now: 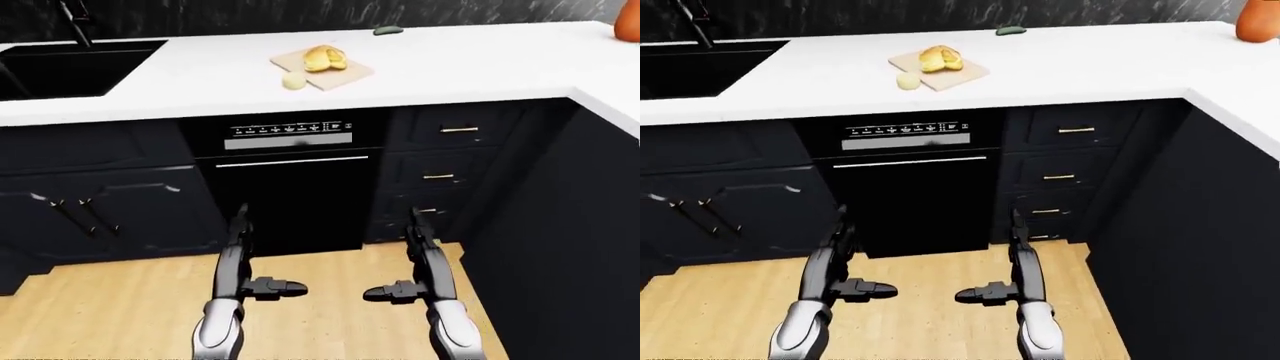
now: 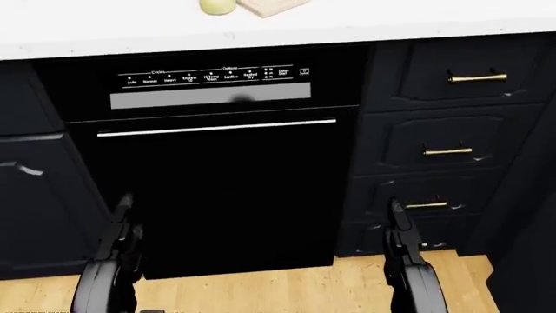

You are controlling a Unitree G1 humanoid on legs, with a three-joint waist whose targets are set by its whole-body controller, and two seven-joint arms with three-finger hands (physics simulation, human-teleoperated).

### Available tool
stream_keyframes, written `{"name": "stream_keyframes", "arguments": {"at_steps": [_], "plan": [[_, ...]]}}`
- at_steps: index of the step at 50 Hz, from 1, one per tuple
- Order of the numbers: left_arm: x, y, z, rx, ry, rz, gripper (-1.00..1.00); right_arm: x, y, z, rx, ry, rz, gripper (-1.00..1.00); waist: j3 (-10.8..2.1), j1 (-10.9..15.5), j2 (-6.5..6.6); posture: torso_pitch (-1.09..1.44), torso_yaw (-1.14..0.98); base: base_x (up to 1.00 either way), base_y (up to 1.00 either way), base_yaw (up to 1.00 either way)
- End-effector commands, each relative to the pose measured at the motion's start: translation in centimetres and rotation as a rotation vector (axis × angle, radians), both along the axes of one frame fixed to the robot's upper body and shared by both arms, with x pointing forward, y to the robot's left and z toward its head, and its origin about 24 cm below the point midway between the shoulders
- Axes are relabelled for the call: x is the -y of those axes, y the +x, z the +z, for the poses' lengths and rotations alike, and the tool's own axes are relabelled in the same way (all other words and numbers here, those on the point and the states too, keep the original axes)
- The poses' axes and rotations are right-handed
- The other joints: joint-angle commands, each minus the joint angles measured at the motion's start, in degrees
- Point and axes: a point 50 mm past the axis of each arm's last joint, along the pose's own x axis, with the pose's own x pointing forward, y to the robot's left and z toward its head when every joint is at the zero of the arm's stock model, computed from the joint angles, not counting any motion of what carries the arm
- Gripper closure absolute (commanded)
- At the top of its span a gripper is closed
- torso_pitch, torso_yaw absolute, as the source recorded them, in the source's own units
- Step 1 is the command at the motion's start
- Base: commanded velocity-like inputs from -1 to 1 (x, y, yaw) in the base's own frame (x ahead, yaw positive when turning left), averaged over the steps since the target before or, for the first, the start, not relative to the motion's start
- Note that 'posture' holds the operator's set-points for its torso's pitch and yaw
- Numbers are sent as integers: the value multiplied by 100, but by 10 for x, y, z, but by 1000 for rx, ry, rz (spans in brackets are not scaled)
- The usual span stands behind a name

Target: Pick up the wedge of cheese and place it on the slice of bread to prepare a simple cheese on bread dish.

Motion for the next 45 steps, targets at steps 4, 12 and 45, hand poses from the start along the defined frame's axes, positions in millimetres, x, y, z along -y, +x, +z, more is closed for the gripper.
{"name": "stream_keyframes", "arguments": {"at_steps": [4,12,45], "plan": [[-2,4,18,98,10,9,-100,-6,5,19,104,8,24,-100,-17,7,283,0,0,0,26,0],[-6,9,19,89,5,19,-100,-2,10,18,78,29,-1,-100,-59,46,412,0,0,0,10,0],[-29,145,261,198,57,81,-100,28,159,289,237,-80,79,-100,-197,72,148,0,0,0,0,0]]}}
